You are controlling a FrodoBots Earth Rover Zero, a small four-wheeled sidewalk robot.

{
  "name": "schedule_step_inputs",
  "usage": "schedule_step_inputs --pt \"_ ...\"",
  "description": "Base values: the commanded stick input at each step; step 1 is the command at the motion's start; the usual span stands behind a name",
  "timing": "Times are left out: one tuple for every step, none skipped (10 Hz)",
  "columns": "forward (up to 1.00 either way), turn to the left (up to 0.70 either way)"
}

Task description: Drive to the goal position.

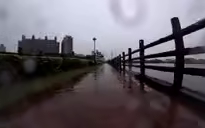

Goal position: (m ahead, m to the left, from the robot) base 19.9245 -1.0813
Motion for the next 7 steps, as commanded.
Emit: schedule_step_inputs --pt "1.0 0.0" --pt "1.0 0.0" --pt "1.0 0.0" --pt "1.0 -0.01" --pt "1.0 -0.03" --pt "1.0 -0.05" --pt "1.0 -0.07"
